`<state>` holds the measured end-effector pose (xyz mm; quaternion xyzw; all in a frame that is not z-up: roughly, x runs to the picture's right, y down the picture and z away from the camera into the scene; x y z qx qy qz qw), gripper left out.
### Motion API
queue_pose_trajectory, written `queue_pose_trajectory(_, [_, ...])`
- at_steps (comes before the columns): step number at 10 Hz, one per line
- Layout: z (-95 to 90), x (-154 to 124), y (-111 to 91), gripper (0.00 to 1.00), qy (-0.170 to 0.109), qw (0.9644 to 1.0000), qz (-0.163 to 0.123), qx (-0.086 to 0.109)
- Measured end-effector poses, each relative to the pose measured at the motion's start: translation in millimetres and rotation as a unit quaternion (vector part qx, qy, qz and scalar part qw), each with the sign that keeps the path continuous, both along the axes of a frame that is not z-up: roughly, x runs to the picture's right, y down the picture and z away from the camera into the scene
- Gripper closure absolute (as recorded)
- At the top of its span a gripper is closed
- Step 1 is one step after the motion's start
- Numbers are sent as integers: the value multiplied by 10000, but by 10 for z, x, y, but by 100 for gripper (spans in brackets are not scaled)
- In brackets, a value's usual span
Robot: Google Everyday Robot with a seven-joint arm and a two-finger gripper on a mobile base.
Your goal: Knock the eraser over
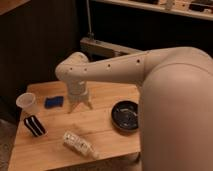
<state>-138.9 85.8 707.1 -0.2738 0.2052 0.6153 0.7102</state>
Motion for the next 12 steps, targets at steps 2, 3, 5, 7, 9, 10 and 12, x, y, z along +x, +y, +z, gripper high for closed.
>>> queue_pose_trajectory(2, [10, -107, -38, 35, -134, 9997, -177, 45])
queue_pose_trajectory(3, [-9, -194, -26, 37, -254, 9992, -316, 57])
queue_pose_trajectory(5, [-140, -322, 81, 55, -572, 9962, -650, 36])
queue_pose_trajectory(7, [-340, -511, 274, 75, -932, 9906, -998, -14])
queue_pose_trajectory(9, [-504, -709, 436, 93, -1288, 9826, -1336, -41])
queue_pose_trajectory(10, [-582, -821, 532, 100, -1491, 9765, -1554, -64])
queue_pose_trajectory(12, [-659, -1035, 686, 100, -1766, 9664, -1862, -106])
